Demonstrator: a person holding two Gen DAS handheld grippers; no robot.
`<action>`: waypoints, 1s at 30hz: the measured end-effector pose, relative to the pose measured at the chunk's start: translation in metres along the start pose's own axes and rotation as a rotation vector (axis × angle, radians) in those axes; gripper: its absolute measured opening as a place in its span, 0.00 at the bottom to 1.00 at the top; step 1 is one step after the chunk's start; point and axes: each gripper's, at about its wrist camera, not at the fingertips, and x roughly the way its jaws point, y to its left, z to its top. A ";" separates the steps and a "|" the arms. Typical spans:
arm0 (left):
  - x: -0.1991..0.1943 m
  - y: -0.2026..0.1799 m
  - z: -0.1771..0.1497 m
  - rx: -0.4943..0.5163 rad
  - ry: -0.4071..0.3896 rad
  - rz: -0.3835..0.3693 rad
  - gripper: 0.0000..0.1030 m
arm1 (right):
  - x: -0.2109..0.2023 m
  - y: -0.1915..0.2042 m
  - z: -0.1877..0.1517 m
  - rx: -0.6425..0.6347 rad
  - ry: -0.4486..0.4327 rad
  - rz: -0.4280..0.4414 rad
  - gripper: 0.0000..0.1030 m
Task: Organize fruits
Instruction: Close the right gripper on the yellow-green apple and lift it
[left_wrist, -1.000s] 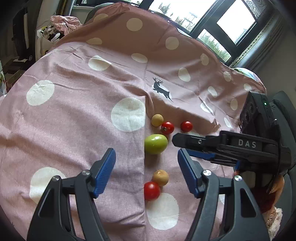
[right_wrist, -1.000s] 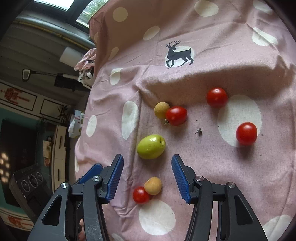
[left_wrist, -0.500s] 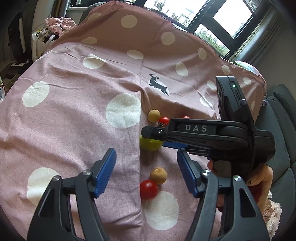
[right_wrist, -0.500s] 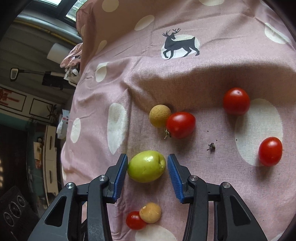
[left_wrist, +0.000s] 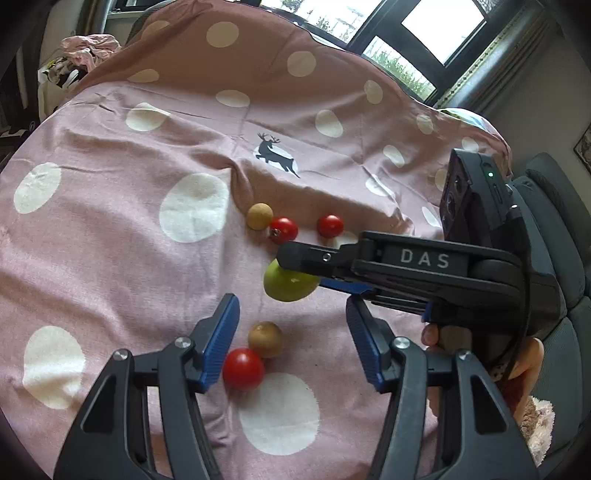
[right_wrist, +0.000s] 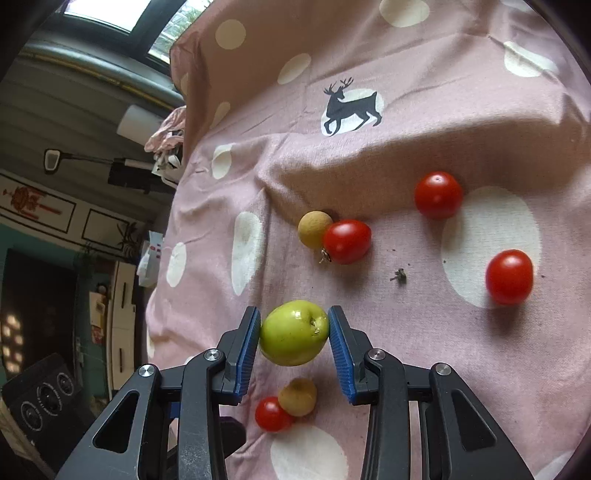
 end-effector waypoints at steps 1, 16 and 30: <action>0.002 -0.004 -0.002 0.011 0.004 -0.004 0.56 | -0.005 -0.002 -0.003 0.001 -0.004 -0.003 0.38; 0.045 -0.104 -0.053 0.270 0.118 -0.092 0.43 | -0.082 -0.065 -0.054 0.073 -0.067 -0.040 0.38; 0.068 -0.100 -0.061 0.249 0.164 -0.040 0.40 | -0.080 -0.068 -0.054 0.017 -0.092 -0.100 0.27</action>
